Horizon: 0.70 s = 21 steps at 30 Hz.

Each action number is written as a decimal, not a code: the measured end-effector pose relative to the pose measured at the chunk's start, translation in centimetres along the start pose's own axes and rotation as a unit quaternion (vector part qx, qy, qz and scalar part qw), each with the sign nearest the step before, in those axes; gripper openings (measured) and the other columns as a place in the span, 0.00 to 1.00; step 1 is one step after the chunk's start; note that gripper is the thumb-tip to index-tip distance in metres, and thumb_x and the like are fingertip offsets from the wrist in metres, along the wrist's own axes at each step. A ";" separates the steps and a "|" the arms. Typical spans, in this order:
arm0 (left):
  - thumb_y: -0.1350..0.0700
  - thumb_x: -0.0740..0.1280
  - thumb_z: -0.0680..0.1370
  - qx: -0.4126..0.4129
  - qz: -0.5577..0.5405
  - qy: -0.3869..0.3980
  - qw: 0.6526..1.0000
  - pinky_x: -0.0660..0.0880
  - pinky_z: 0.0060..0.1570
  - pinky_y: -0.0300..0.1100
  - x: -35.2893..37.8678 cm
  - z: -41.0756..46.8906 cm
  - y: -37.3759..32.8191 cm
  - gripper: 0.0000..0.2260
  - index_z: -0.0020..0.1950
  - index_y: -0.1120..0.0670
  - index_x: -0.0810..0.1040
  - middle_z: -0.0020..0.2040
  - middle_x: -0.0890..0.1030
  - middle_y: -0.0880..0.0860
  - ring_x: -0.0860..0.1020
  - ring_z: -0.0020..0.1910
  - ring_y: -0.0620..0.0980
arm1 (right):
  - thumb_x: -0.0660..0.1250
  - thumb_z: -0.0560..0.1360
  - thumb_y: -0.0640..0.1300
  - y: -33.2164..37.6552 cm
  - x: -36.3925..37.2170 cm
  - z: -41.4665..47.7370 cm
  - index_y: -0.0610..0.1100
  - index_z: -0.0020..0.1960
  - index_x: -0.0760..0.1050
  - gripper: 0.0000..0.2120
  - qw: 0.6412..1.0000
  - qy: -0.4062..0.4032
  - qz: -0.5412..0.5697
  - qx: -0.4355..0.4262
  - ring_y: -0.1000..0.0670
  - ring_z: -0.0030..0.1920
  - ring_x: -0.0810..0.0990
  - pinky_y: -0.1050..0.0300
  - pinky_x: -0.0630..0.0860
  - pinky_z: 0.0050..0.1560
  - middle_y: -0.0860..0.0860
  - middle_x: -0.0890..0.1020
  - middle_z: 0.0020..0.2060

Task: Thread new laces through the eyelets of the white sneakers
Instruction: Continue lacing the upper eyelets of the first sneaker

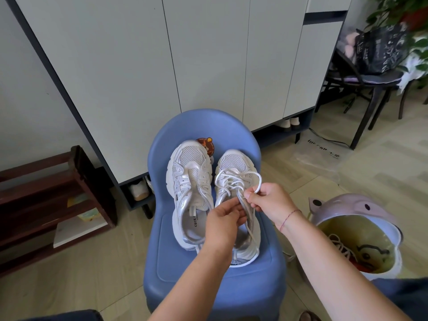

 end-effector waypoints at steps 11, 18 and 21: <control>0.75 0.52 0.78 0.087 0.028 -0.010 0.996 0.77 0.43 0.31 0.3 -0.4 -0.9 0.22 0.53 0.55 0.81 0.38 0.84 0.48 0.83 0.40 0.41 | 0.69 0.71 0.37 2.7 -1.1 -1.3 0.44 0.41 0.80 0.03 0.975 -0.072 -0.164 -0.130 0.59 0.35 0.77 0.73 0.71 0.36 0.54 0.81 0.34; 0.66 0.58 0.81 0.017 -0.004 -0.008 1.000 0.79 0.42 0.33 -0.3 1.0 0.3 0.11 0.53 0.63 0.80 0.37 0.84 0.53 0.82 0.35 0.43 | 0.66 0.75 0.34 -0.9 0.1 -0.4 0.41 0.40 0.80 0.07 0.994 0.009 0.107 -0.010 0.54 0.30 0.73 0.67 0.72 0.32 0.47 0.77 0.30; 0.63 0.61 0.81 -0.003 -0.020 -0.025 0.999 0.79 0.38 0.32 -0.4 1.1 0.4 0.09 0.48 0.64 0.81 0.36 0.83 0.54 0.82 0.33 0.43 | 0.65 0.76 0.34 -1.6 0.3 -0.6 0.41 0.40 0.78 0.07 0.984 0.014 0.175 0.016 0.55 0.30 0.72 0.67 0.72 0.31 0.47 0.75 0.30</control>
Point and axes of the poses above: each hand's wrist, its own z-axis towards the middle knuckle, its own x-axis out of the palm, y = z × x, the point moved 10 cm from there along z, towards the middle knuckle
